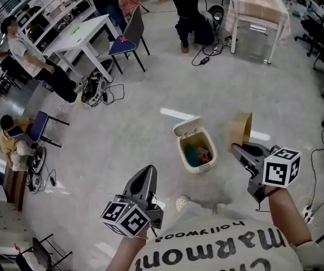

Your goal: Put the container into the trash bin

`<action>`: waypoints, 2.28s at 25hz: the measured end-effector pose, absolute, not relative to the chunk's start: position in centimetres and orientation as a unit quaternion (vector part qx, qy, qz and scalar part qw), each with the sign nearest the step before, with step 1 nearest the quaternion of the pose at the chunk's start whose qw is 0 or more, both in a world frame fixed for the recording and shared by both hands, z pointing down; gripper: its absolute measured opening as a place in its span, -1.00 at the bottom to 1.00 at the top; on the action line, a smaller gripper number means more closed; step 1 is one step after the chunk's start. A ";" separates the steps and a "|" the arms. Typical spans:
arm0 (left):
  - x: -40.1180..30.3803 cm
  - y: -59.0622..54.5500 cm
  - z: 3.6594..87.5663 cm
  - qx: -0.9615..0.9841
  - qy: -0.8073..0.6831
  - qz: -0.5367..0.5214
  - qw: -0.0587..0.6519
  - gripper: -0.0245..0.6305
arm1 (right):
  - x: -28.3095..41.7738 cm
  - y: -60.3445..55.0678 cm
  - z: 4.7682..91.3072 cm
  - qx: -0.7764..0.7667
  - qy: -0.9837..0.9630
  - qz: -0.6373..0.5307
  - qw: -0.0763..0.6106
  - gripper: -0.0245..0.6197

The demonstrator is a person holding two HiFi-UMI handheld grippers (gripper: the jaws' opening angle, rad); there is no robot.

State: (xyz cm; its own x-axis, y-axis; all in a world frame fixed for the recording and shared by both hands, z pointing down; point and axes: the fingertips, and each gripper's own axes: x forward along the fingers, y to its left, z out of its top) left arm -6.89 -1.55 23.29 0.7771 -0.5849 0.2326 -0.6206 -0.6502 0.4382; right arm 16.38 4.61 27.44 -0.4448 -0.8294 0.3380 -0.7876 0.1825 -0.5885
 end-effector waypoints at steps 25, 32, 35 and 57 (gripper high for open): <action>-14.0 -10.3 25.2 0.918 -0.283 0.047 0.275 -0.94 | 8.4 -1.3 29.5 -0.571 0.726 -0.382 0.029 -0.90; -15.6 -11.3 26.3 0.913 -0.286 0.052 0.286 -0.94 | 6.9 -2.1 30.4 -0.574 0.721 -0.388 0.022 -0.90; -16.1 -12.0 26.7 0.911 -0.288 0.052 0.290 -0.94 | 6.3 -2.6 30.5 -0.573 0.722 -0.388 0.018 -0.90; -18.4 -13.5 27.3 0.898 -0.320 0.036 0.300 -0.94 | 4.8 -5.4 30.6 -0.554 0.738 -0.383 -0.033 -0.90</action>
